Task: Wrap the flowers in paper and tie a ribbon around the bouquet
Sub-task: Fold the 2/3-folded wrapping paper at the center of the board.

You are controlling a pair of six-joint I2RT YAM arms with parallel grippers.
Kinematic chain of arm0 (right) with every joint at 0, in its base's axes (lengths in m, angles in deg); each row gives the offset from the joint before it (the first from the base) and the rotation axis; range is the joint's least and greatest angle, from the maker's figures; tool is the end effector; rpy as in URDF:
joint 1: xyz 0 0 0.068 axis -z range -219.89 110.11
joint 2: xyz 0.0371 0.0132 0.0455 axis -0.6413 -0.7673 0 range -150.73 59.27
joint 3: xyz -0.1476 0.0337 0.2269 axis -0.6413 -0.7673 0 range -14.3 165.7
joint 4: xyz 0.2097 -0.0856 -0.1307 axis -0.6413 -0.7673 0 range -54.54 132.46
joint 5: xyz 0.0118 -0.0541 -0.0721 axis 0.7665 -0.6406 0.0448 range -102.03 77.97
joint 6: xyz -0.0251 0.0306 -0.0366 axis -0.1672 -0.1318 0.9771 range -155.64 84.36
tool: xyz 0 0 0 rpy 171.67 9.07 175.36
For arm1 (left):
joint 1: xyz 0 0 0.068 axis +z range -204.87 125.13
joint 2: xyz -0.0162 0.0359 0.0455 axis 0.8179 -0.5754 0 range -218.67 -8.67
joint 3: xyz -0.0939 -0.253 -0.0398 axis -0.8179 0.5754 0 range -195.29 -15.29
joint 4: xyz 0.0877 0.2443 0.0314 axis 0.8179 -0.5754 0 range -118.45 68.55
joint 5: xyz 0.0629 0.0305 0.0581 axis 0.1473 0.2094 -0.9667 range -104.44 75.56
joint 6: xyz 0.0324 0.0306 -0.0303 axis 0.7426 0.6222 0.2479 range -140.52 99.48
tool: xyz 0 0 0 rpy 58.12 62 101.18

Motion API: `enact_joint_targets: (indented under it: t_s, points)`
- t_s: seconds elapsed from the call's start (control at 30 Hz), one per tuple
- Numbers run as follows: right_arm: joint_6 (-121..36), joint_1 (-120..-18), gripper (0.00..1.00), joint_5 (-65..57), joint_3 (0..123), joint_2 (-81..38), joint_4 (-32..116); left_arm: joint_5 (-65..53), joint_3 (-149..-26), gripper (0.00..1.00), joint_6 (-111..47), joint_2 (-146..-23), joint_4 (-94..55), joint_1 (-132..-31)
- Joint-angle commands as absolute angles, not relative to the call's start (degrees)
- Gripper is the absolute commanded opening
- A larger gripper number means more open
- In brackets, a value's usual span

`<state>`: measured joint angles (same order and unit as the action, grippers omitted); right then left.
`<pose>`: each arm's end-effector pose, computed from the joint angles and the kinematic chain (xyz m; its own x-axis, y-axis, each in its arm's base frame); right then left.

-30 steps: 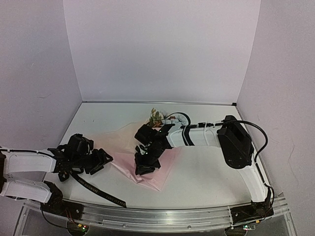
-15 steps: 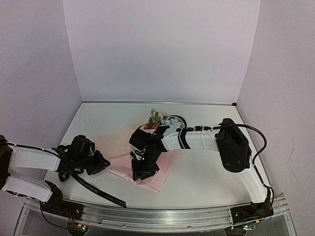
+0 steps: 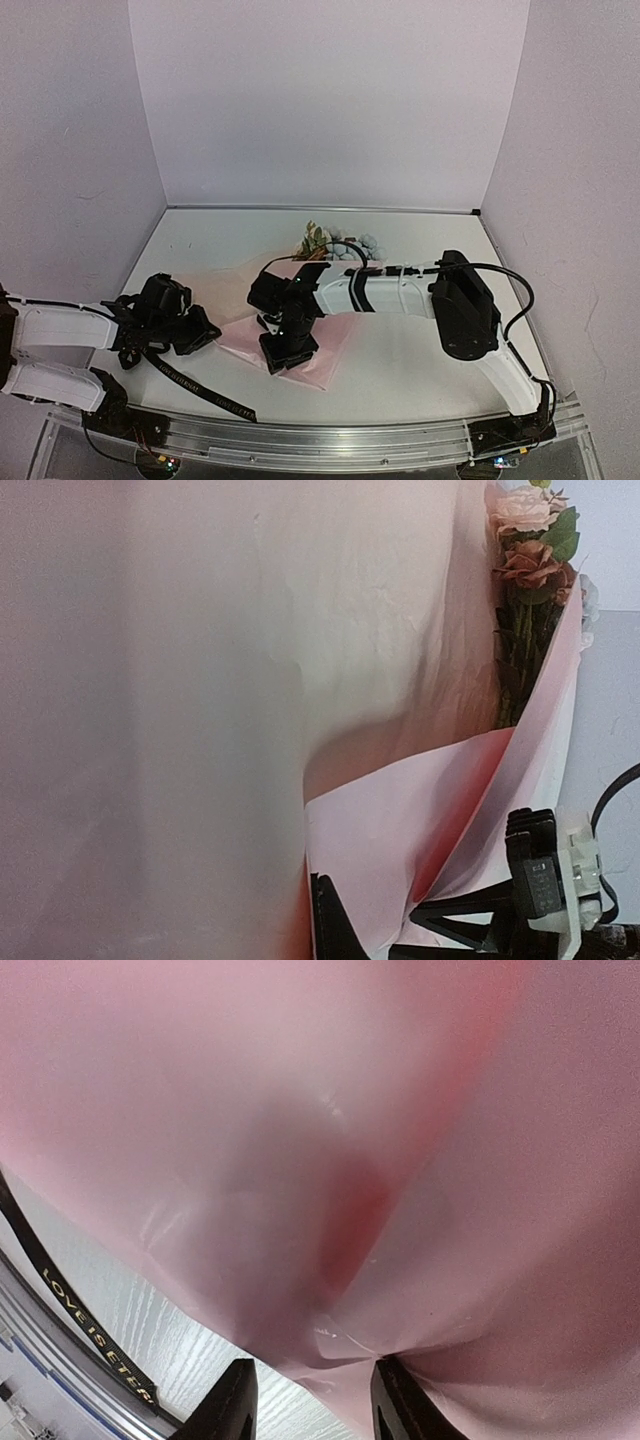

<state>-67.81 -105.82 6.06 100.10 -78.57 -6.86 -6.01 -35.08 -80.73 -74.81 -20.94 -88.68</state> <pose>0.1924 0.4577 0.1453 -0.8118 -0.5765 -0.0929 -0.5591 0.7214 0.4087 0.1649 -0.1166 0.1408 -0.8474 -0.4657 -0.2549 -0.2017 0.7265 -0.6569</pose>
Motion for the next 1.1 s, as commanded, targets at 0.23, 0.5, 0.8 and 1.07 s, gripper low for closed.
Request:
enact_joint_targets:
  t_s: [0.23, 0.5, 0.8, 1.07]
  points:
    - [-65.9, -106.0, 0.23, 14.7, 96.3, -70.5, -6.4, -6.6, -36.5, 0.02, -79.3, -75.1, -22.5, -88.7]
    - [-66.9, -105.6, 0.03, 17.5, 98.1, -74.2, -0.8, -6.2, -36.6, 0.02, -79.0, -74.9, -22.7, -88.7]
    - [-67.2, -103.7, 0.00, 16.0, 101.3, -79.4, 3.7, -6.0, -37.0, 0.02, -78.6, -74.1, -24.1, -88.6]
    - [-68.2, -103.7, 0.00, 16.8, 102.6, -83.9, 3.7, -6.1, -38.8, 0.02, -77.6, -74.4, -25.5, -88.7]
